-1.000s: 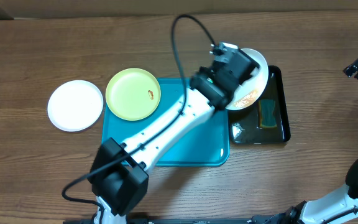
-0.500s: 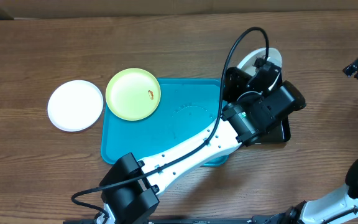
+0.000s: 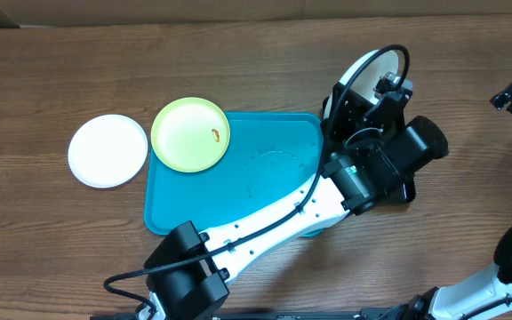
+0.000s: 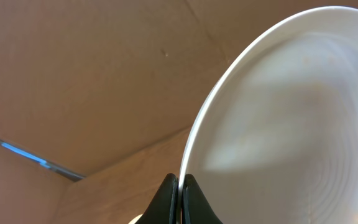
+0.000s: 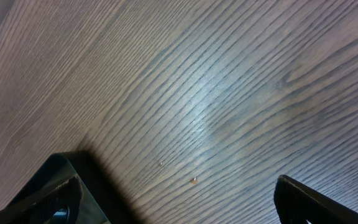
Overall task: Clean dirty plates on tray and stack at the side
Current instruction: 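Swing the plate left and stack it on the cleaned white plate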
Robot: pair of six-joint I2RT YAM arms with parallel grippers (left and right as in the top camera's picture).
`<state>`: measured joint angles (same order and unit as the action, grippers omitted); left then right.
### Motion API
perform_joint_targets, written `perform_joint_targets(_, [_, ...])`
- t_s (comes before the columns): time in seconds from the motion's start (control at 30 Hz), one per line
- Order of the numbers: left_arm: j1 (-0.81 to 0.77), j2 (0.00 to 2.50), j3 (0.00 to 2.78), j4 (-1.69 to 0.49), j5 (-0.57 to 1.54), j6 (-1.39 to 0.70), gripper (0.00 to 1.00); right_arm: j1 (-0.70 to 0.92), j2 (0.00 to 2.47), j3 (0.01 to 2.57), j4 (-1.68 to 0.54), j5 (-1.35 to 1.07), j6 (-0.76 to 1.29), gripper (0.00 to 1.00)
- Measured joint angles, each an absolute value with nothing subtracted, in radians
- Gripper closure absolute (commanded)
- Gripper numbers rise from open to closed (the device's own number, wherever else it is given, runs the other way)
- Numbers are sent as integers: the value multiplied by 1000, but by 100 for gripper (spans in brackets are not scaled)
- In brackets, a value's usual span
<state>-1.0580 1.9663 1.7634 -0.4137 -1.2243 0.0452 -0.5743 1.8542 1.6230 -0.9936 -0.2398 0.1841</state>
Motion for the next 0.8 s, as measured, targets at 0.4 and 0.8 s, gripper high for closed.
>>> perform_joint_targets(0.4, [-1082,1967,1763,-304,-1308,146,96,-574,1854,1623,-994,-240,184,0])
perform_joint_targets(0.8, [-1092,1967,1767,-410,-1195,163,96,-574,1854,1623,-994,-239,184,0])
